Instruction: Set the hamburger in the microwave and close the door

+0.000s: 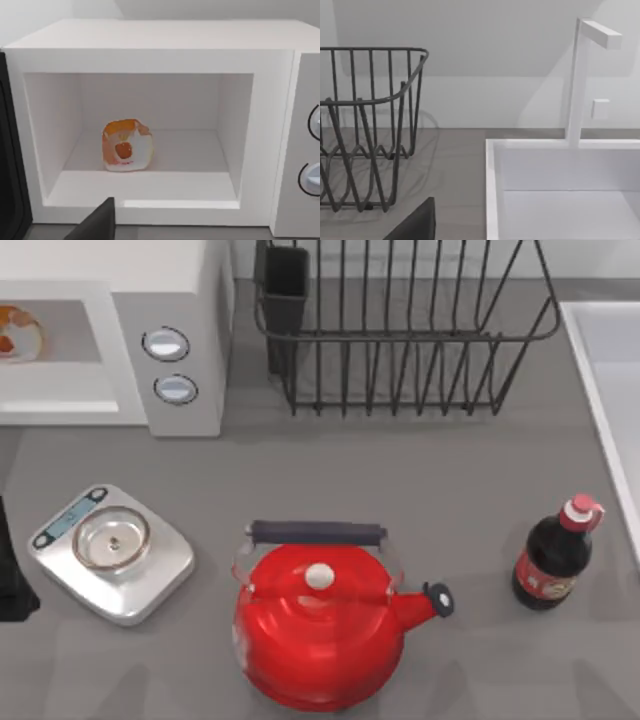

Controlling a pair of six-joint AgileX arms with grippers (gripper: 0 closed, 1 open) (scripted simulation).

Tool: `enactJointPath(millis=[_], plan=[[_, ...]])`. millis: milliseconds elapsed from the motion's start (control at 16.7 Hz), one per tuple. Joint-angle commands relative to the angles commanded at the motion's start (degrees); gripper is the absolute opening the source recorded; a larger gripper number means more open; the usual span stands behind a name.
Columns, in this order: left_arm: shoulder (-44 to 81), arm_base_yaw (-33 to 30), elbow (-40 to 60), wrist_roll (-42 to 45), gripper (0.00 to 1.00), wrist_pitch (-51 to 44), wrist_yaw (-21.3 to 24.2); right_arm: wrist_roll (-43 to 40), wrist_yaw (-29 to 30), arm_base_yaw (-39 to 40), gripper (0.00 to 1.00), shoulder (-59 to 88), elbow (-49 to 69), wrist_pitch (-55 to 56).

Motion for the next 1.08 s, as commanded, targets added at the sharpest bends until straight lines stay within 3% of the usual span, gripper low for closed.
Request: enactJointPath(millis=[240,1020,1080], plan=[[0.0,0.0,0.0,0.0,1.00,0.0,0.0,0.0,0.0,0.0,1.00,0.0,0.0,0.0],[0.0,0.0,0.0,0.0,0.02,0.0,0.0,0.0,0.0,0.0,1.00,0.0,0.0,0.0],[0.0,0.0,0.0,0.0,0.00,0.0,0.0,0.0,0.0,0.0,1.00,0.0,0.0,0.0]])
